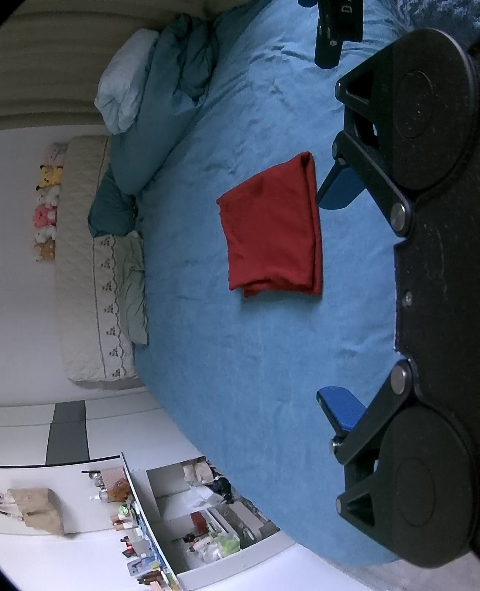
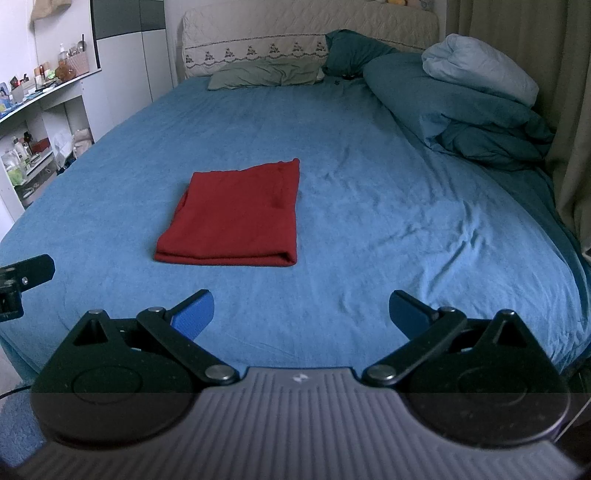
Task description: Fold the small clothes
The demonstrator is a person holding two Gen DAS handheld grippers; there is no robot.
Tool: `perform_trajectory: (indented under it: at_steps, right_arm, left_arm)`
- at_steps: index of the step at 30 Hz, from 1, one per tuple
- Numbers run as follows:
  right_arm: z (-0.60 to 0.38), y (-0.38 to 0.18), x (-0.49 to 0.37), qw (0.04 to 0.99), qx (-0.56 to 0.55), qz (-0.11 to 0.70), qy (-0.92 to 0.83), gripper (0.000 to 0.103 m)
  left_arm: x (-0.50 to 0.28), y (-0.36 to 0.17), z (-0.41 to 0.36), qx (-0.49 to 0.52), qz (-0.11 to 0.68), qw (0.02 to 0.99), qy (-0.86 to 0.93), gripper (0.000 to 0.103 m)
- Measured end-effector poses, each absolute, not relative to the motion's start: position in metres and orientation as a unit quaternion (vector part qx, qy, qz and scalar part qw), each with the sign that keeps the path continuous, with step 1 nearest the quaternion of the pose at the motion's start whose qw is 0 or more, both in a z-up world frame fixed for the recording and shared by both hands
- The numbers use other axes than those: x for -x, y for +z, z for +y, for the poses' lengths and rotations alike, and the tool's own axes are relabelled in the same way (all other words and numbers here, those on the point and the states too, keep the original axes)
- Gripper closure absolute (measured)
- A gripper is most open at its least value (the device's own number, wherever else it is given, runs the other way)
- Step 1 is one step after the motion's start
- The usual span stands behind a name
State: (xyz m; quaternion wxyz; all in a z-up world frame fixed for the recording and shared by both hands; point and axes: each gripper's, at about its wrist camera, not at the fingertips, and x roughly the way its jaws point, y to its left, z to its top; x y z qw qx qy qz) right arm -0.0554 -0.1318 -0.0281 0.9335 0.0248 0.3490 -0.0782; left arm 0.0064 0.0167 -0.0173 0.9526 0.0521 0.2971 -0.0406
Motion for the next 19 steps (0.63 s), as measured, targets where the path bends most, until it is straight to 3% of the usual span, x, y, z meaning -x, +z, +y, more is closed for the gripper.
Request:
perform_trajectory:
  at_steps: [19]
  right_arm:
    - [-0.1326, -0.0293, 0.0542, 0.934, -0.024, 0.348, -0.078, 0.0]
  left_arm:
    - [-0.01, -0.0208, 0.0127, -0.041, 0.298, 0.953, -0.042, 0.0]
